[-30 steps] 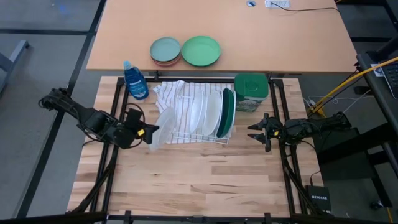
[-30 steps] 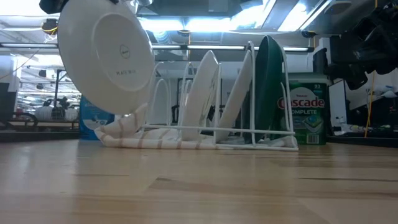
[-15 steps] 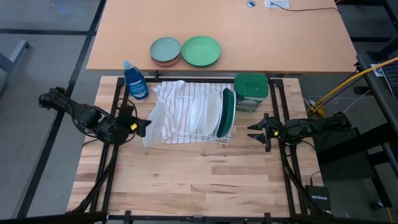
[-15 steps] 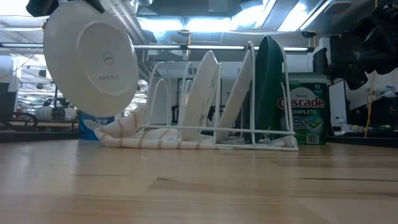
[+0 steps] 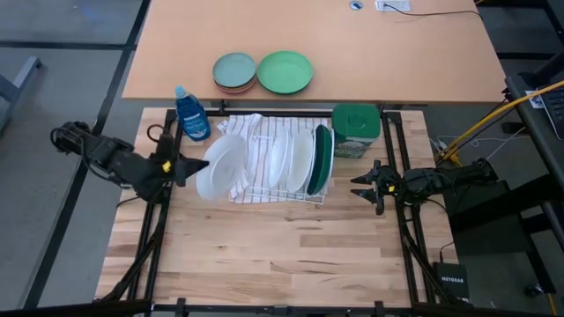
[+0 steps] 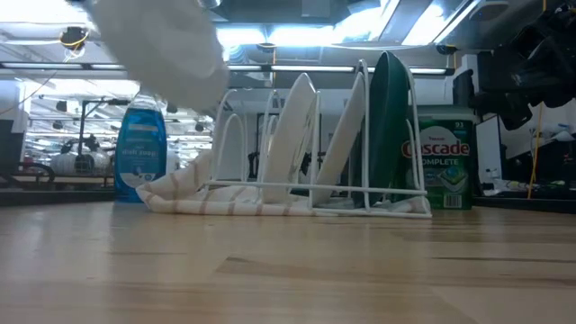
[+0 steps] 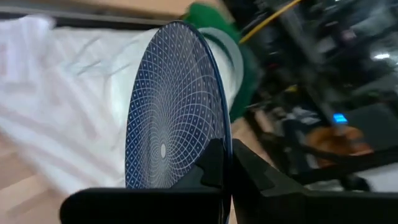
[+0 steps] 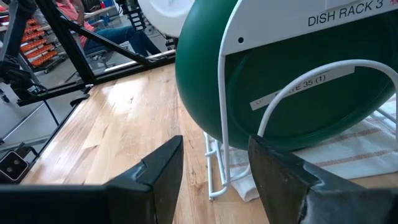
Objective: Sort dishes
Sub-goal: Put the blue patterned plate into the dish rack
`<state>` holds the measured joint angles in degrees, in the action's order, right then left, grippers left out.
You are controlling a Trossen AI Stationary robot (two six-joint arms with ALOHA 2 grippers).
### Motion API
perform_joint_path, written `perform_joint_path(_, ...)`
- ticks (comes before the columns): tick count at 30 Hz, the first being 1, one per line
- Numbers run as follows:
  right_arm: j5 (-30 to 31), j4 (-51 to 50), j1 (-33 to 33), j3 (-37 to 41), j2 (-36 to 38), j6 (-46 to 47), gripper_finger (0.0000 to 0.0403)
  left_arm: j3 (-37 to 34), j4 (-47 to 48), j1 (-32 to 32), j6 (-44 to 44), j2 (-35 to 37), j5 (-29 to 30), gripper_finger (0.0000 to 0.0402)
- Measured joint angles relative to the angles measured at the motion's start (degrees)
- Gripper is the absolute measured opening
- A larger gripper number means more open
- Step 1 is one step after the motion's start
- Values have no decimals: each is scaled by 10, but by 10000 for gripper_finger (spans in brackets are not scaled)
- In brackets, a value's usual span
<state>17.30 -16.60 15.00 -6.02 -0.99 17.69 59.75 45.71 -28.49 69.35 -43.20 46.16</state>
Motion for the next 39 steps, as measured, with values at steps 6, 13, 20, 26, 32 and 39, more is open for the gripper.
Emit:
perform_joint_path(6,0,0,0,0,0,0,186,0,-113,0,-118,13,1,0)
perform_joint_path(13,0,0,0,0,0,0,186,0,-170,0,-189,-8,18,0)
perform_joint_path(20,0,0,0,0,0,0,186,0,-187,13,-169,-62,67,0)
perform_joint_path(26,0,0,0,0,0,0,186,0,-185,42,-125,-105,70,0)
perform_joint_path(32,0,0,0,0,0,0,186,0,-186,78,-87,-148,70,0)
perform_joint_path(39,0,0,0,0,0,0,186,0,-187,121,-67,-191,69,0)
